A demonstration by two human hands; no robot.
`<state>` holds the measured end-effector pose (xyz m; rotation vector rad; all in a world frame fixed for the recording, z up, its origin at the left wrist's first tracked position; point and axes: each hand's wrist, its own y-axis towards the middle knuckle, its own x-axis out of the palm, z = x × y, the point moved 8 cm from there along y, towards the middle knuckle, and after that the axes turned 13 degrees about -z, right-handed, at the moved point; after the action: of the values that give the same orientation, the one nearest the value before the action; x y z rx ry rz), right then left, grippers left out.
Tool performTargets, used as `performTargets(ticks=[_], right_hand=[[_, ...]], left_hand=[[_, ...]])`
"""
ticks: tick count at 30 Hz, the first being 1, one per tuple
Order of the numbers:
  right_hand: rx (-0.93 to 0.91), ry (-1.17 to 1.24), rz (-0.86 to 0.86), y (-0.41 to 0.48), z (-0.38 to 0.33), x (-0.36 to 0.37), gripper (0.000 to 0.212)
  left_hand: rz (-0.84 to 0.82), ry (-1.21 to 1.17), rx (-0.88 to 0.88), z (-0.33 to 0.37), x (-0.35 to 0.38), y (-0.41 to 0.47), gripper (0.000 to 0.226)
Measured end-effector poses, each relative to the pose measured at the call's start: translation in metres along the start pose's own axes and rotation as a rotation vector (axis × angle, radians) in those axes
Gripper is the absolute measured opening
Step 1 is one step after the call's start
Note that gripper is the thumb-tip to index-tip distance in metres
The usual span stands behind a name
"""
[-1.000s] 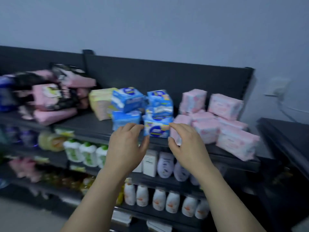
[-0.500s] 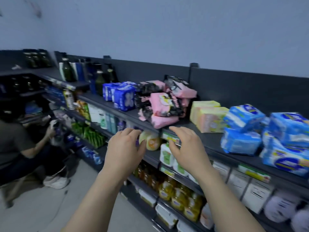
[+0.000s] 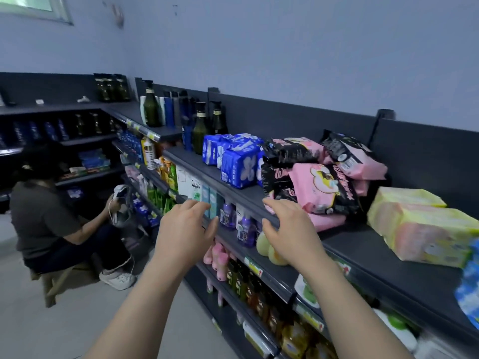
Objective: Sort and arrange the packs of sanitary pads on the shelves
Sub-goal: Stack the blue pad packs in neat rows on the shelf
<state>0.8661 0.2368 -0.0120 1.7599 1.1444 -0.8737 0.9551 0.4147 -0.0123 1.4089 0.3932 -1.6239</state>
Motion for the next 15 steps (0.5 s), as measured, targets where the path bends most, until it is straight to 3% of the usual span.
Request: performTargets(ticks=[15], right_hand=[[-0.045, 0.049, -0.091, 0.214, 0.047, 0.049, 0.041]], left_hand=[[-0.001, -0.032, -0.120, -0.069, 0.039, 0.203, 0.039]])
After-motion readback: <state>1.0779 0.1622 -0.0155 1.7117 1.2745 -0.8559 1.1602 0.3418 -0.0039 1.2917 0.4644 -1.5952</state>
